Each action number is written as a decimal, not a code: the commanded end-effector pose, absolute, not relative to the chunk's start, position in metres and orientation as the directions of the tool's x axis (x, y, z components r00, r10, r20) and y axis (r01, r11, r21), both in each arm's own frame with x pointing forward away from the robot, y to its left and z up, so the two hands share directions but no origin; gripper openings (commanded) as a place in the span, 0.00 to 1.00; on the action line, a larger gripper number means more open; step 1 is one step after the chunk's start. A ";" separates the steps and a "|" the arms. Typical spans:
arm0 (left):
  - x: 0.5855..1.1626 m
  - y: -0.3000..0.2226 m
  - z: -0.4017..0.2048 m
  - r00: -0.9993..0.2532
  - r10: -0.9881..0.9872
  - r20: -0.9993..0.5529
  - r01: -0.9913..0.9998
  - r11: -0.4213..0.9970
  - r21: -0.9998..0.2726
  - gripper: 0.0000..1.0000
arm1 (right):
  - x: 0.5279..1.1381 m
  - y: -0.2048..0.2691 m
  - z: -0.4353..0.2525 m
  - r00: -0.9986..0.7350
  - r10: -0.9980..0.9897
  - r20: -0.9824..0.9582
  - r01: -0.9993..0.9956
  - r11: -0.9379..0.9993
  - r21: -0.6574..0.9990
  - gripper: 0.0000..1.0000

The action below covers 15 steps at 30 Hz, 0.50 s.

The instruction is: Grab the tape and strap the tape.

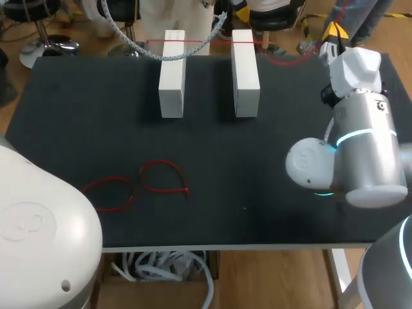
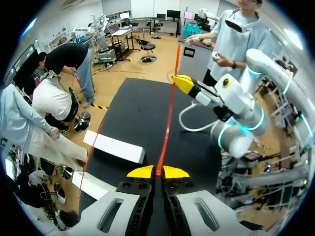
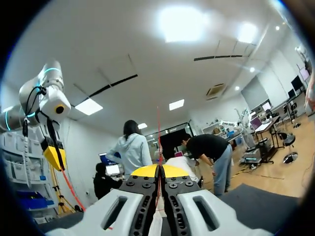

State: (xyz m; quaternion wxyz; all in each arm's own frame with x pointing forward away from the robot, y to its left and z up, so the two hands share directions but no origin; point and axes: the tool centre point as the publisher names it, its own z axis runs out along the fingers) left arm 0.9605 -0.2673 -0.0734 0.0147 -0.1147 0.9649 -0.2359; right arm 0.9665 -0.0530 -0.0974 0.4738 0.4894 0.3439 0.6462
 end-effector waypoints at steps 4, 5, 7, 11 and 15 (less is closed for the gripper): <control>0.961 -0.268 -0.072 -0.973 -0.230 0.026 -0.216 0.865 -0.454 0.00 | 0.959 -0.044 -0.085 0.111 0.948 0.300 -0.193 -0.275 0.942 0.00; 0.961 -0.268 -0.072 -0.973 -0.230 0.026 -0.216 0.865 -0.454 0.00 | 0.958 -0.043 -0.085 0.108 0.949 0.297 -0.181 -0.275 0.944 0.00; 0.961 -0.268 -0.072 -0.973 -0.230 0.026 -0.216 0.865 -0.454 0.00 | 0.958 -0.042 -0.084 0.102 0.953 0.287 -0.179 -0.266 0.947 0.00; 0.961 -0.268 -0.072 -0.973 -0.230 0.026 -0.216 0.865 -0.454 0.00 | 0.962 -0.041 -0.078 0.092 0.953 0.288 -0.176 -0.269 0.947 0.00; 0.961 -0.268 -0.072 -0.973 -0.230 0.026 -0.216 0.865 -0.454 0.00 | 0.963 -0.041 -0.078 0.097 0.944 0.315 -0.180 -0.295 0.938 0.00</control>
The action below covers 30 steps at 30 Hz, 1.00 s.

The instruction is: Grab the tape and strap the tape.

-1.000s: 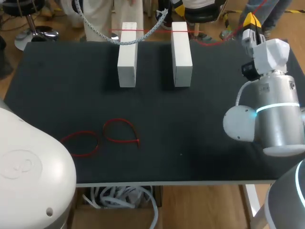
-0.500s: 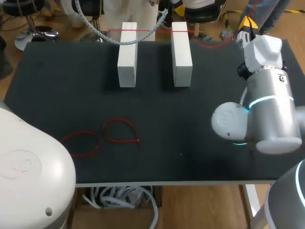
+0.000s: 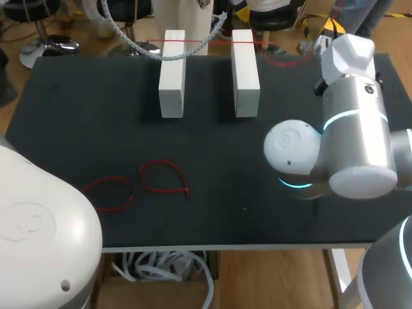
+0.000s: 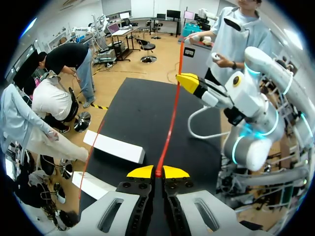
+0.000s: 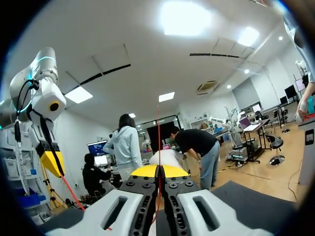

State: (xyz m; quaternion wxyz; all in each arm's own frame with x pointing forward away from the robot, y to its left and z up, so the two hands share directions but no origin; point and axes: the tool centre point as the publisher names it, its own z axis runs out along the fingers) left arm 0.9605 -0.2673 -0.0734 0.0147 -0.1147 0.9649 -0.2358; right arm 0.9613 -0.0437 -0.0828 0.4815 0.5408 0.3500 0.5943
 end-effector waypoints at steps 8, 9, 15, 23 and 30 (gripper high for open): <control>0.961 -0.268 -0.072 -0.973 -0.230 0.026 -0.216 0.865 -0.454 0.00 | 0.963 -0.041 -0.078 0.097 0.944 0.315 -0.180 -0.295 0.938 0.00; 0.961 -0.268 -0.072 -0.973 -0.230 0.026 -0.216 0.865 -0.454 0.00 | 0.963 -0.041 -0.078 0.097 0.944 0.315 -0.180 -0.295 0.938 0.00; 0.961 -0.268 -0.072 -0.973 -0.230 0.026 -0.216 0.865 -0.454 0.00 | 0.963 -0.041 -0.078 0.097 0.944 0.315 -0.180 -0.295 0.938 0.00; 0.961 -0.268 -0.072 -0.973 -0.230 0.026 -0.216 0.865 -0.454 0.00 | 0.964 -0.041 -0.077 0.104 0.952 0.286 -0.190 -0.264 0.946 0.00; 0.961 -0.268 -0.072 -0.973 -0.230 0.026 -0.216 0.865 -0.454 0.00 | 0.961 -0.038 -0.066 0.033 0.992 0.120 -0.335 -0.102 0.937 0.00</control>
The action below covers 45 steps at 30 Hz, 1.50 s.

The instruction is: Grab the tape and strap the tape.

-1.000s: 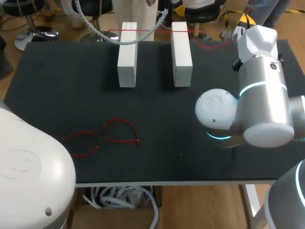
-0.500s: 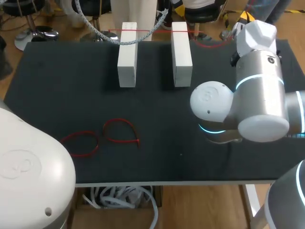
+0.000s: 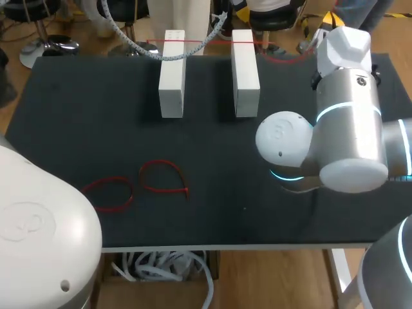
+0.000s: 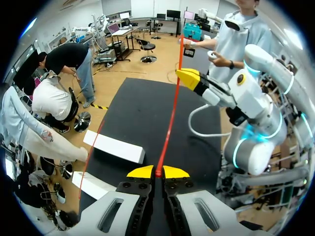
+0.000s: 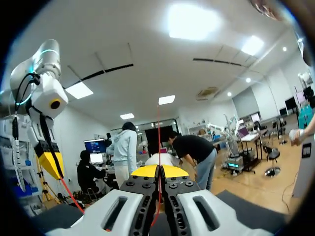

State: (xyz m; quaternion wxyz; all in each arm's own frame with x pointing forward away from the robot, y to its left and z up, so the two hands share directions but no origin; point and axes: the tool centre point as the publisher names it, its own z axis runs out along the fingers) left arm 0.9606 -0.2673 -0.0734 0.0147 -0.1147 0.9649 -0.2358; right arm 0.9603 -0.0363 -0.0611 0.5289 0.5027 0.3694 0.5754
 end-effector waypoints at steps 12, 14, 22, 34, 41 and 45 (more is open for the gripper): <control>0.961 -0.268 -0.072 -0.973 -0.230 0.026 -0.216 0.865 -0.454 0.00 | 0.970 -0.041 -0.064 0.207 0.944 -0.257 -0.386 0.320 0.865 0.00; 0.961 -0.268 -0.072 -0.973 -0.230 0.026 -0.216 0.865 -0.454 0.00 | 0.971 -0.042 -0.065 0.223 0.926 -0.306 -0.374 0.371 0.850 0.00; 0.961 -0.268 -0.072 -0.973 -0.230 0.026 -0.216 0.865 -0.454 0.00 | 0.968 -0.039 -0.059 0.257 0.855 -0.451 -0.520 0.516 0.681 0.00; 0.961 -0.268 -0.072 -0.973 -0.230 0.026 -0.216 0.865 -0.454 0.00 | 0.975 -0.041 -0.061 0.324 0.679 -0.659 -0.540 0.705 0.460 0.00; 0.961 -0.268 -0.072 -0.973 -0.230 0.026 -0.216 0.865 -0.454 0.00 | 0.980 -0.039 -0.055 0.369 0.610 -0.701 -0.517 0.762 0.391 0.00; 0.961 -0.268 -0.072 -0.973 -0.230 0.026 -0.216 0.865 -0.454 0.00 | 0.976 -0.042 -0.056 0.360 0.584 -0.728 -0.463 0.789 0.404 0.00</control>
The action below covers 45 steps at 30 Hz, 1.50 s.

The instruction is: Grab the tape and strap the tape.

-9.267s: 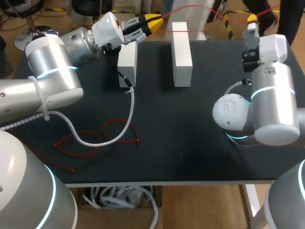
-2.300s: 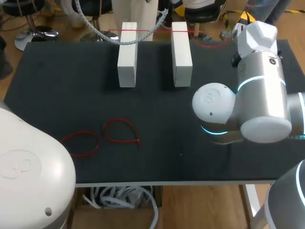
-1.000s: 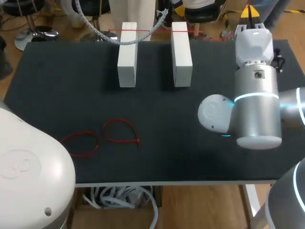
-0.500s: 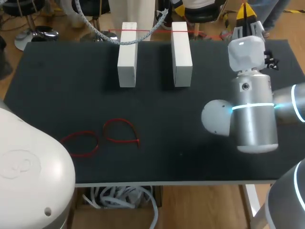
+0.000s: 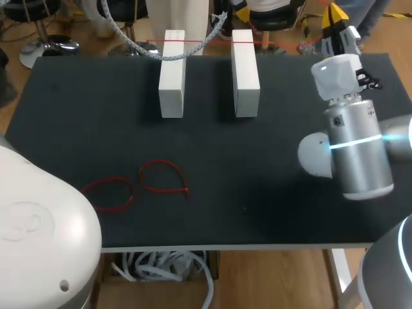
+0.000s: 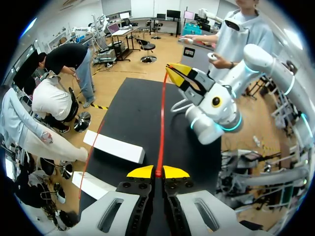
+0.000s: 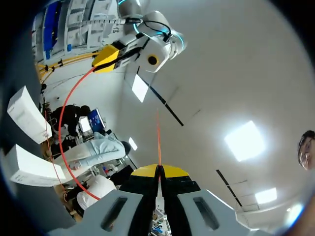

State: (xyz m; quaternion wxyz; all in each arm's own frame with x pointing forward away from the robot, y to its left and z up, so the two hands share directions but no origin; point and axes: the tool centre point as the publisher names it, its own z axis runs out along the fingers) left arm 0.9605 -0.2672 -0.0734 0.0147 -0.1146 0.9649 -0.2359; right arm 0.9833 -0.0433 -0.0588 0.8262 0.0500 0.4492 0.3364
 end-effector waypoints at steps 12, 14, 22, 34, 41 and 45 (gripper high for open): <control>0.961 -0.268 -0.072 -0.973 -0.230 0.026 -0.216 0.865 -0.454 0.00 | 0.950 -0.038 -0.066 0.239 0.526 -0.816 -0.257 0.845 0.469 0.00; 0.961 -0.268 -0.072 -0.973 -0.230 0.026 -0.216 0.865 -0.454 0.00 | 0.947 -0.036 -0.065 0.218 0.528 -0.820 -0.238 0.844 0.480 0.00; 0.961 -0.268 -0.072 -0.973 -0.230 0.026 -0.216 0.865 -0.454 0.00 | 0.939 -0.025 -0.058 0.173 0.525 -0.834 -0.164 0.850 0.501 0.00; 0.961 -0.268 -0.072 -0.973 -0.230 0.026 -0.216 0.865 -0.454 0.00 | 0.926 -0.008 -0.051 0.098 0.511 -0.854 -0.112 0.858 0.501 0.00; 0.961 -0.268 -0.072 -0.973 -0.230 0.026 -0.216 0.865 -0.454 0.00 | 0.926 0.001 -0.043 0.090 0.520 -0.849 -0.140 0.851 0.506 0.00; 0.961 -0.268 -0.072 -0.973 -0.230 0.026 -0.216 0.865 -0.454 0.00 | 0.926 0.006 -0.033 0.049 0.587 -0.808 -0.174 0.802 0.572 0.00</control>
